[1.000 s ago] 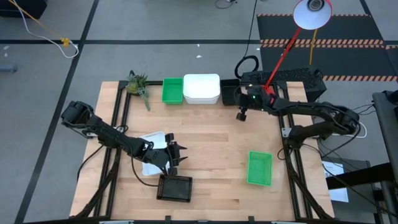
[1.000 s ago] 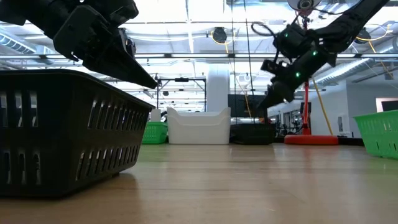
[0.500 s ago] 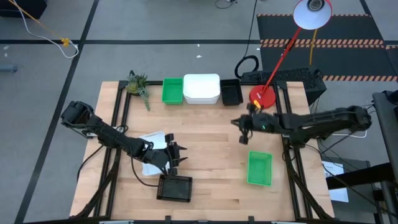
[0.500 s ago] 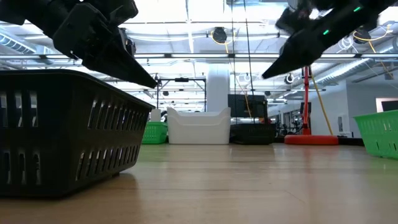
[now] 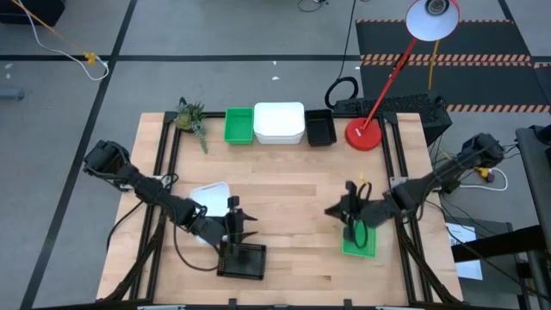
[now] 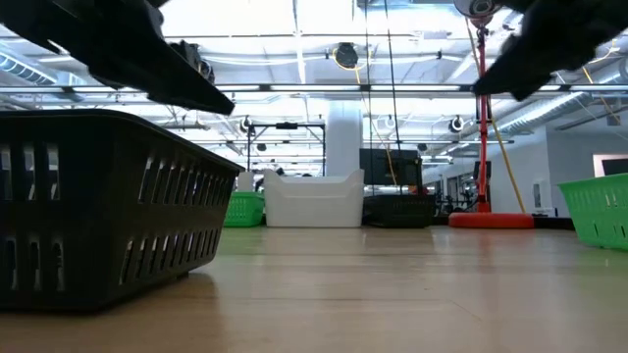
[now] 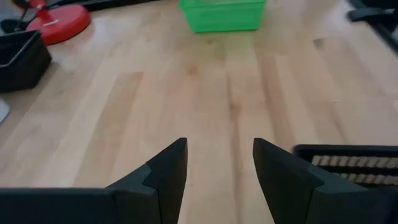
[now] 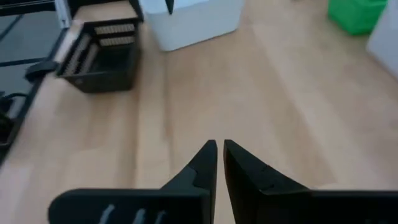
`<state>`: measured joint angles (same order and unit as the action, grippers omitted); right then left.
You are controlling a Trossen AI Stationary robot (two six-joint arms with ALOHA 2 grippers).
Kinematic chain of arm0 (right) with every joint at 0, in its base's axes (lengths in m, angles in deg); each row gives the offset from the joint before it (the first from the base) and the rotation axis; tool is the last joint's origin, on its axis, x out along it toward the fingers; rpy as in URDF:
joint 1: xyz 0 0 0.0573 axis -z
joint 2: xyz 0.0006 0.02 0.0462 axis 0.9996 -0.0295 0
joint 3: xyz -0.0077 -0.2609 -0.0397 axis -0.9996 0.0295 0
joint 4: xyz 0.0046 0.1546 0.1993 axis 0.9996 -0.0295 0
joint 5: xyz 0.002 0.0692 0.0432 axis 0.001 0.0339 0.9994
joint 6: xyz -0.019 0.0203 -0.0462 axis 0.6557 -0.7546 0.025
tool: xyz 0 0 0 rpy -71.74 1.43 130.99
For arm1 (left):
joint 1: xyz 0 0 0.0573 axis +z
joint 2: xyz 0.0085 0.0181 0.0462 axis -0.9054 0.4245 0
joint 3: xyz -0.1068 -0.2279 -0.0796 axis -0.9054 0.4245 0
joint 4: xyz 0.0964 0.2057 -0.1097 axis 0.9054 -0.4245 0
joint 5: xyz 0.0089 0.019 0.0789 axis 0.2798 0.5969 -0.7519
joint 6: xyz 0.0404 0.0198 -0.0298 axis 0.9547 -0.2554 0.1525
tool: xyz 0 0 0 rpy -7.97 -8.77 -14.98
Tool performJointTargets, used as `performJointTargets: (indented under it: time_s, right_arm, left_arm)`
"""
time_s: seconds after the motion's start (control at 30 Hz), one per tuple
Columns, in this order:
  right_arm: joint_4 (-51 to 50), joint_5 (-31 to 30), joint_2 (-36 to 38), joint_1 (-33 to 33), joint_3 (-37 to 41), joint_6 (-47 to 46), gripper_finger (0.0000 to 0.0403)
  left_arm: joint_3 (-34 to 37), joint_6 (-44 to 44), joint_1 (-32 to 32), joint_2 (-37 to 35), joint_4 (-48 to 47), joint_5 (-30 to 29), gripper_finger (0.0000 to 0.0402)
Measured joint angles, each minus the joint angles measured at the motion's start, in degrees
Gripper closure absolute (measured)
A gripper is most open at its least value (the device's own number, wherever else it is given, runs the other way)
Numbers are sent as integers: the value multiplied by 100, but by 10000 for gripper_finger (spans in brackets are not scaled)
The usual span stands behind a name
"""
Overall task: Stack baskets by color
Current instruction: Stack the bottom green bin on the top stacked green bins
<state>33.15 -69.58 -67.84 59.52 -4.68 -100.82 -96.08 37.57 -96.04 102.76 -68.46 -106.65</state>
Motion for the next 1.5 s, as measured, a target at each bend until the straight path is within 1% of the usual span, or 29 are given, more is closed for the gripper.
performJointTargets:
  time_s: [0.13, 0.37, 0.47, 0.6, 0.67, 0.8, 1.0, 1.17, 1.37, 1.5]
  right_arm:
    - [21, -191, -203, -342, -349, -402, 383]
    - [-140, -159, -881, -609, -1214, -153, 383]
    - [-837, 10, -1229, -701, -1663, -303, 383]
    - [-2107, 52, -1654, -854, -2377, -1009, 383]
    - [-2518, 85, -1857, -971, -2672, -1369, 383]
    - [-3150, 349, -2209, -1270, -3107, -1978, 377]
    - [-3583, 450, -2505, -1774, -3192, -2978, 336]
    - [-3690, 447, -2662, -2435, -3192, -3766, 304]
    - [-4440, 274, -2819, -3149, -3190, -5076, 280]
    - [-4755, 302, -2950, -3433, -3114, -5407, 275]
  left_arm:
    - [0, 57, -198, 0, -92, -297, 215]
    - [0, -69, -353, 0, -380, -736, 216]
    - [0, -86, -388, 0, -319, -764, 216]
    - [0, -130, -424, 0, -320, -765, 216]
    - [0, -166, -426, 0, -313, -778, 216]
    - [0, -285, -429, 0, -316, -784, 216]
    - [0, -349, -542, 0, -254, -795, 216]
    - [0, -160, -553, 0, -42, -806, 216]
    - [0, -17, -431, 0, 204, -817, 216]
    - [-2, -17, -420, 0, 294, -815, 216]
